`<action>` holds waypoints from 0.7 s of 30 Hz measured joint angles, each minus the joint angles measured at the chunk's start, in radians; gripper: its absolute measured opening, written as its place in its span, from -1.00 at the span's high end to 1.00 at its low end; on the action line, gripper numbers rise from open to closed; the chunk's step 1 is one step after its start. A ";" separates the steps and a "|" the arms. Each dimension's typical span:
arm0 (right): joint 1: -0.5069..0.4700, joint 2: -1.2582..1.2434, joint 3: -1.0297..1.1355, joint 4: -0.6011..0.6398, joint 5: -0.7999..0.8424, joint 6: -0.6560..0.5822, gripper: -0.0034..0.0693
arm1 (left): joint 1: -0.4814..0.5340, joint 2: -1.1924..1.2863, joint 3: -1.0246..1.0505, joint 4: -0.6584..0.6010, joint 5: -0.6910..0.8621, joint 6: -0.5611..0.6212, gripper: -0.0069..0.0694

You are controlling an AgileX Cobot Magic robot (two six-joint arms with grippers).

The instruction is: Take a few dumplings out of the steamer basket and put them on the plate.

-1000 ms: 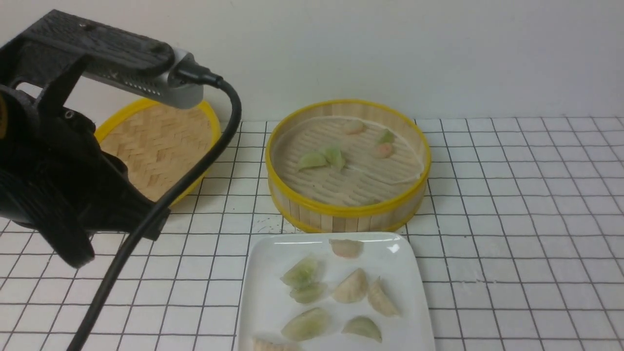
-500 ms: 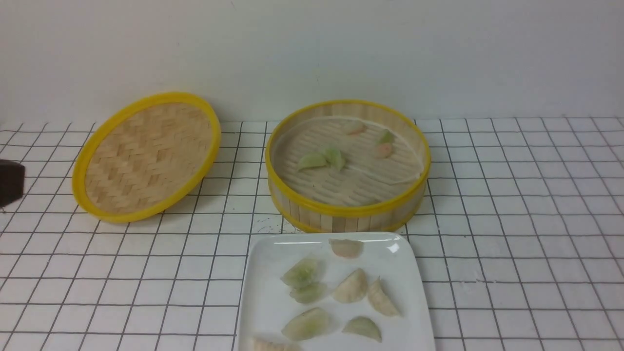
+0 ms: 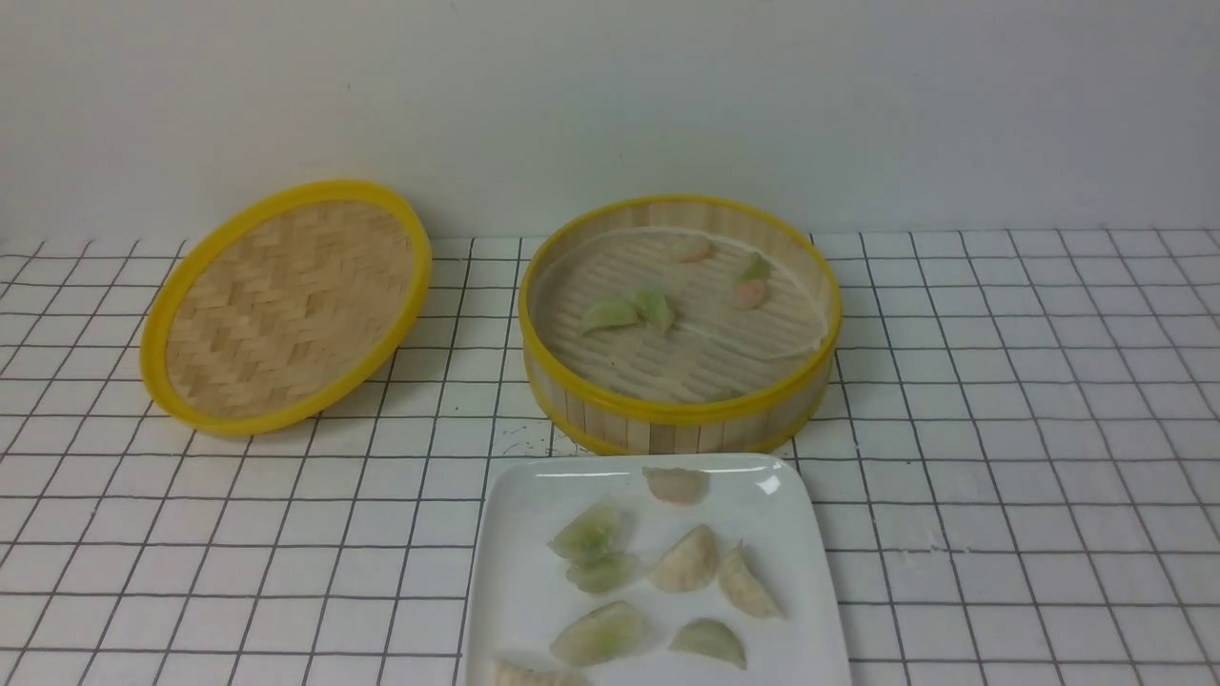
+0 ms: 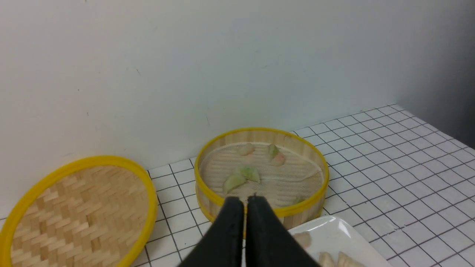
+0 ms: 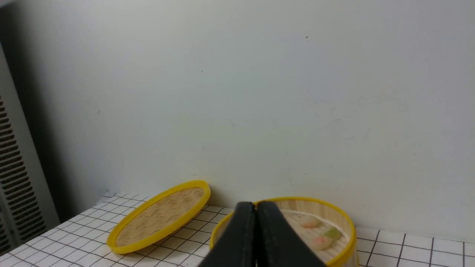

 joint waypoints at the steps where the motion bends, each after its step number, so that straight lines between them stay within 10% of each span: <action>1: 0.000 0.000 0.000 0.000 0.000 0.000 0.94 | 0.000 0.000 0.000 0.000 0.000 0.000 0.83; 14: 0.000 0.000 0.000 0.000 -0.001 0.000 0.94 | 0.037 -0.025 0.100 -0.007 -0.085 0.049 0.83; 21: 0.000 0.000 0.000 0.000 -0.001 0.000 0.94 | 0.300 -0.197 0.453 -0.166 -0.349 0.262 0.83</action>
